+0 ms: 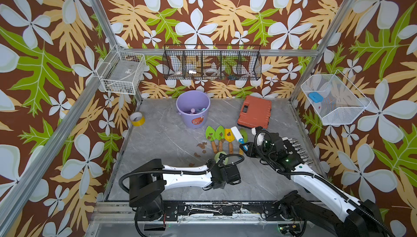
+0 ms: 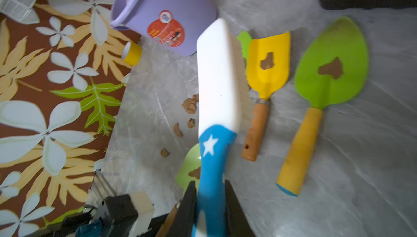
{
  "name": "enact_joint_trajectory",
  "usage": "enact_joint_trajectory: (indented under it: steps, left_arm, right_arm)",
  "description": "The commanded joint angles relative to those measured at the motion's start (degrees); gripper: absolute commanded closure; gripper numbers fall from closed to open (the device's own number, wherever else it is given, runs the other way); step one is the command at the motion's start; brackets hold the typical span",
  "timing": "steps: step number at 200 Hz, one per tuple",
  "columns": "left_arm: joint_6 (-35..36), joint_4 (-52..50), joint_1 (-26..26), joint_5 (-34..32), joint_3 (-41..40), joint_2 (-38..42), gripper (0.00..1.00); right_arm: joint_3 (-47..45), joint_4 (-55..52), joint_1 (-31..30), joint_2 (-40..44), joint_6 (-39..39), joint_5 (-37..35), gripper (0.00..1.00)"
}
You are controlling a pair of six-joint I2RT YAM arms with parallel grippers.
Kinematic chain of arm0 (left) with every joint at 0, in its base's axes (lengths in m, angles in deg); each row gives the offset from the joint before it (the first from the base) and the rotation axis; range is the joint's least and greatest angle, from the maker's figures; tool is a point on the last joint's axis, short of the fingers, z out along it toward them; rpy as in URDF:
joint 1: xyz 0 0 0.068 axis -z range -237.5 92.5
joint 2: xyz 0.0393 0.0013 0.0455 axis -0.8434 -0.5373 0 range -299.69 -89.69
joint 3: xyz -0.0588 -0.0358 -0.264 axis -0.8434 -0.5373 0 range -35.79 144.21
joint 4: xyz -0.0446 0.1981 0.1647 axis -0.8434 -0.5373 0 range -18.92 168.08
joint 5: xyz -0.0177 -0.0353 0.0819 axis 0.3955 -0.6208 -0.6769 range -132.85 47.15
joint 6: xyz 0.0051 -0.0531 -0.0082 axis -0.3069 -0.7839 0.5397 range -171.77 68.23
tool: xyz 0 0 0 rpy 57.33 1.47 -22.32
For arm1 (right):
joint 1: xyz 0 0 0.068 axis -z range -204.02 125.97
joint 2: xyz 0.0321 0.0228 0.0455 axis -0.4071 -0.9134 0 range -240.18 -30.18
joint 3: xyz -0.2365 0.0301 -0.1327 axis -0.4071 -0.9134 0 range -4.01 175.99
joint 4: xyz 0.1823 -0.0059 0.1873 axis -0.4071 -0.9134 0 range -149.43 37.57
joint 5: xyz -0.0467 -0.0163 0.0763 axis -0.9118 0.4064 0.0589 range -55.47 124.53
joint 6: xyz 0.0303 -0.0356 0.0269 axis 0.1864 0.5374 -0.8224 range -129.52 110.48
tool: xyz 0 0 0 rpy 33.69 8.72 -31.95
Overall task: Brush the soil off the hand trowel and place it into the bucket
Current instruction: Pick up the hand trowel from the center of the board, then brush off the soil from the hand trowel.
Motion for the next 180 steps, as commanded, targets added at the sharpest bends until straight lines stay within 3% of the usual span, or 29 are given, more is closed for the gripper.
enact_joint_trajectory:
  steps: [1,20,55,77,99,114,180]
  left_arm:
    - [3.6,-7.9,-3.2,-5.9,-1.9,6.7,1.0]
    - [8.8,-5.9,-10.3,0.0,-4.4,14.3,1.0]
    - [14.3,-2.9,-18.5,4.5,-7.0,24.9,1.0]
    - [14.4,-2.1,-20.2,6.6,-7.0,25.7,1.0]
    - [14.0,0.5,-20.3,8.8,-8.1,25.5,1.0]
    - [13.4,1.8,-20.3,8.9,-8.6,25.1,1.0]
    - [14.0,5.4,-20.3,8.7,-9.4,23.6,1.0]
  right_arm:
    - [3.0,-1.0,-4.7,-1.3,3.4,1.4,1.0]
    - [6.6,-1.3,-8.9,-4.2,4.7,4.4,1.0]
    - [15.6,-7.3,-15.1,-14.2,6.9,8.9,1.0]
    - [20.0,-10.7,-17.1,-19.8,9.1,7.9,1.0]
    - [25.9,-20.2,-16.9,-24.3,11.1,-7.7,1.0]
    - [29.2,-23.5,-16.9,-25.0,12.6,-12.7,1.0]
    - [33.3,-26.3,-17.0,-20.3,13.5,-8.8,1.0]
